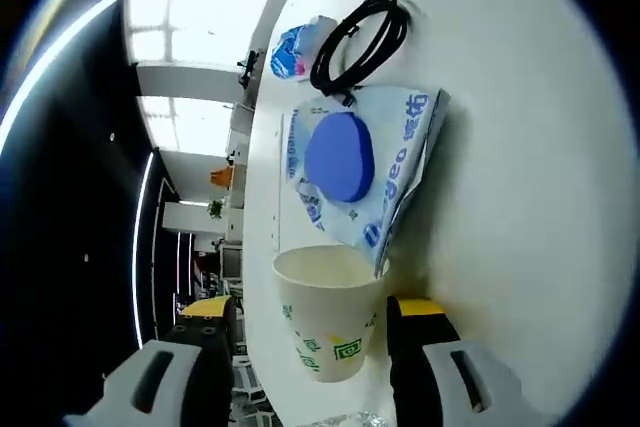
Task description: Arrange the tabletop items into an orderly group along one side of the table until the central work area is clear of visible clutter.
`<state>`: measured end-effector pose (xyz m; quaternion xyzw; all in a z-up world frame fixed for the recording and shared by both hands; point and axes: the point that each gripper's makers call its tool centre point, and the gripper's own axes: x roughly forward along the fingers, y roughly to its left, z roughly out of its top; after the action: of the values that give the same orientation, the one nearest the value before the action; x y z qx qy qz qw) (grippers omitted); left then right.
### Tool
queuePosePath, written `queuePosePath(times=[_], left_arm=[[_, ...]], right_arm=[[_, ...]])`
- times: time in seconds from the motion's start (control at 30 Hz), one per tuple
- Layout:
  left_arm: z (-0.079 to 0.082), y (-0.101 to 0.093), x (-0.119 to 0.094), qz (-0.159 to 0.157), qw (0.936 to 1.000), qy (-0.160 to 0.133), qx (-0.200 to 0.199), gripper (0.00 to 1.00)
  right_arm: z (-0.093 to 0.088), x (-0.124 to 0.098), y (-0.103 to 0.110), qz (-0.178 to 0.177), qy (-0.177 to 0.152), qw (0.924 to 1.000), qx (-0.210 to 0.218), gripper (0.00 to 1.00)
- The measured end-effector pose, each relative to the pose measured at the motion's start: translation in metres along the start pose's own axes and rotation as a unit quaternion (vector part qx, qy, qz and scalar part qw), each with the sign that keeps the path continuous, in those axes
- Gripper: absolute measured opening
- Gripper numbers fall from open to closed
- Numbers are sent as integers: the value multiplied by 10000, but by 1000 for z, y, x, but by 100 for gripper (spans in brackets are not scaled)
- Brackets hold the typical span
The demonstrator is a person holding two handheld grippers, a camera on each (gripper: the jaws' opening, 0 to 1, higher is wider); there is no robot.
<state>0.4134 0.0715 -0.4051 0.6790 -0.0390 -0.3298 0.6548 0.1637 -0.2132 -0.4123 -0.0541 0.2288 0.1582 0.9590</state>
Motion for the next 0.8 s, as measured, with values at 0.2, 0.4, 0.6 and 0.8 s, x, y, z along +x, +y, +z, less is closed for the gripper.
queuePosePath(times=[0.2,0.4,0.6,0.8], left_arm=[[4,-4,3,-78,9998,56,190,51],[2,-3,6,-136,9997,59,191,49],[3,-7,8,-210,9994,89,244,41],[3,-6,9,-229,9994,111,232,41]], right_arm=[[1,-1,1,-9,-27,10000,11,66],[4,-2,-2,-52,-54,10000,11,66],[4,-2,-4,-52,-45,10000,42,65],[4,-3,-5,-63,-58,10000,47,65]])
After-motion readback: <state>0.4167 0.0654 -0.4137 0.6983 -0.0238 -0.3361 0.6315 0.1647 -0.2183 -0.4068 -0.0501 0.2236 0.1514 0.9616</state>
